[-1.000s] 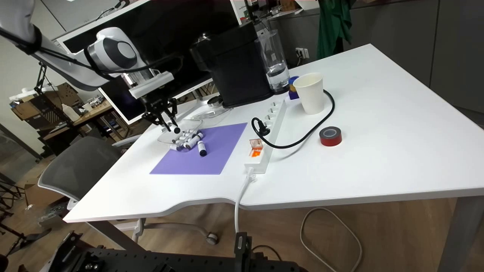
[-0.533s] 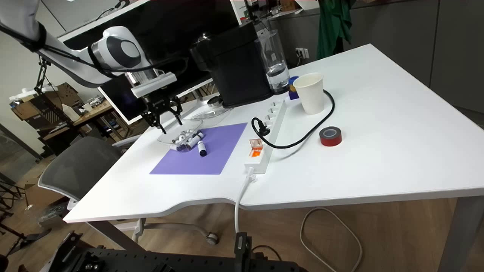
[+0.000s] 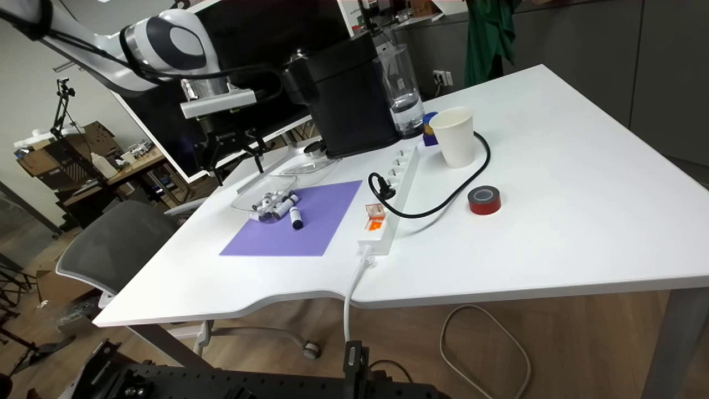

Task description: Put one bottle in the bowl

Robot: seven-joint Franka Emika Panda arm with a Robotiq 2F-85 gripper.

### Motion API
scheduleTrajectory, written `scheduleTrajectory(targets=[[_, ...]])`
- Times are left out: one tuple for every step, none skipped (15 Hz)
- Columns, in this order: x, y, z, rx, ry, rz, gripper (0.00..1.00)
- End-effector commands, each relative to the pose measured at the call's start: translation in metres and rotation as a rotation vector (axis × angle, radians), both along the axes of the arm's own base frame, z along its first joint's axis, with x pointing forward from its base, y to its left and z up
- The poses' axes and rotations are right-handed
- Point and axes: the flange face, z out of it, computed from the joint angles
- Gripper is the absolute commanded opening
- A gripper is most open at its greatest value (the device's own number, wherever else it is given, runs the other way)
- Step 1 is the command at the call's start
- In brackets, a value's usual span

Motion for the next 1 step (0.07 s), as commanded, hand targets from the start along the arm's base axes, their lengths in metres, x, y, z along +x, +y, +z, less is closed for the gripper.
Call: scheduleTrajectory(targets=[[-0.0186,-0.0319,0.0283,-0.005,0.057,-0.049,1.00]])
